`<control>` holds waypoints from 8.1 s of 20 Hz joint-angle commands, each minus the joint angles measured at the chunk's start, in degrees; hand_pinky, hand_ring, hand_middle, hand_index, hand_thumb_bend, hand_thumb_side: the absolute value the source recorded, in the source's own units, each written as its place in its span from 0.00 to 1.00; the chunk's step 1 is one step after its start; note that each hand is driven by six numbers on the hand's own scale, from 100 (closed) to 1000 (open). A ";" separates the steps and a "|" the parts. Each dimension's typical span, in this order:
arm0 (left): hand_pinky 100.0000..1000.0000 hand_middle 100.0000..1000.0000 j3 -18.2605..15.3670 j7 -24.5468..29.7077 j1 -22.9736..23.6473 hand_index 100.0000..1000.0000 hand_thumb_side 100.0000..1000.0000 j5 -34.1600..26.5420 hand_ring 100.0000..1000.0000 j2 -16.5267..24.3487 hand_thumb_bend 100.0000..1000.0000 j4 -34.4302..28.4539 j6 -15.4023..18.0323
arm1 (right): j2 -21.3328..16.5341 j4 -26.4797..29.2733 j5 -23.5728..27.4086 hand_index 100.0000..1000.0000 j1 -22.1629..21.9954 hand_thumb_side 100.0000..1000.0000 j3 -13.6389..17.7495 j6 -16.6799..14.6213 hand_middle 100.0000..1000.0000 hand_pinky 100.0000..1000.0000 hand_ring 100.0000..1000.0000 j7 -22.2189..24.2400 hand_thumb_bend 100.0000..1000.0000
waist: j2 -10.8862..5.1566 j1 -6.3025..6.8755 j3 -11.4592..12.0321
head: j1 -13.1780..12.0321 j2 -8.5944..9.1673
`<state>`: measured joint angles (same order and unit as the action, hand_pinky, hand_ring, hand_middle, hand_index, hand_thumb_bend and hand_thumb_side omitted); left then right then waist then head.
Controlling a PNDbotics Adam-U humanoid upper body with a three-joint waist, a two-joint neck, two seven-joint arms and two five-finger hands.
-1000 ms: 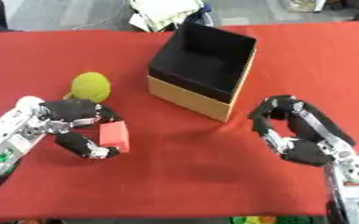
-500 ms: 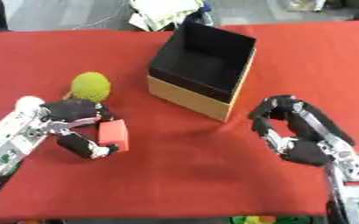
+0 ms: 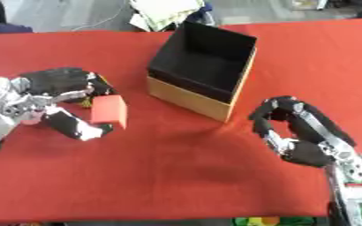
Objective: Pick up objects on the table and place them in the box.
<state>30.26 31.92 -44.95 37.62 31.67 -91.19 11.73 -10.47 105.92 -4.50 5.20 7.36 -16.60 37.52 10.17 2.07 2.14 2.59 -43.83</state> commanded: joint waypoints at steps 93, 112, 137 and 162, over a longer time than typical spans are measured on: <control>0.57 0.57 -14.22 -0.72 4.47 0.75 0.48 18.15 0.52 7.50 0.38 26.98 2.60 | -0.75 -0.23 -0.57 0.59 -0.10 0.41 -0.09 -0.13 0.40 0.47 0.44 1.00 0.00 | -0.91 0.28 0.69 | 2.56 -0.29; 0.44 0.36 -15.52 -11.86 1.13 0.57 0.09 9.59 0.37 4.04 0.00 20.80 -2.55 | -0.67 -0.49 -0.32 0.59 -0.07 0.41 -0.22 -0.32 0.40 0.47 0.44 1.16 0.00 | -1.05 -0.04 0.19 | 2.67 -0.29; 0.49 0.40 -11.71 -20.79 -18.45 0.63 0.12 17.29 0.41 -27.03 0.00 33.94 0.49 | 0.17 -0.71 0.76 0.59 0.75 0.41 -2.49 -0.90 0.40 0.47 0.44 3.66 0.00 | 0.09 -0.66 -5.51 | -0.03 -0.29; 0.66 0.72 -10.84 -12.06 -15.55 0.87 0.49 13.18 0.63 -17.18 0.09 26.17 2.53 | 0.15 -0.91 0.53 0.59 0.76 0.41 -1.67 -0.53 0.40 0.47 0.44 3.19 0.00 | -0.12 -0.27 -3.64 | 1.49 -0.29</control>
<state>20.16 18.01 -59.59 51.66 11.56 -62.96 14.15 -9.80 104.49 -3.98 5.54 5.29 -17.14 40.98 11.07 1.99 -1.41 3.75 -43.84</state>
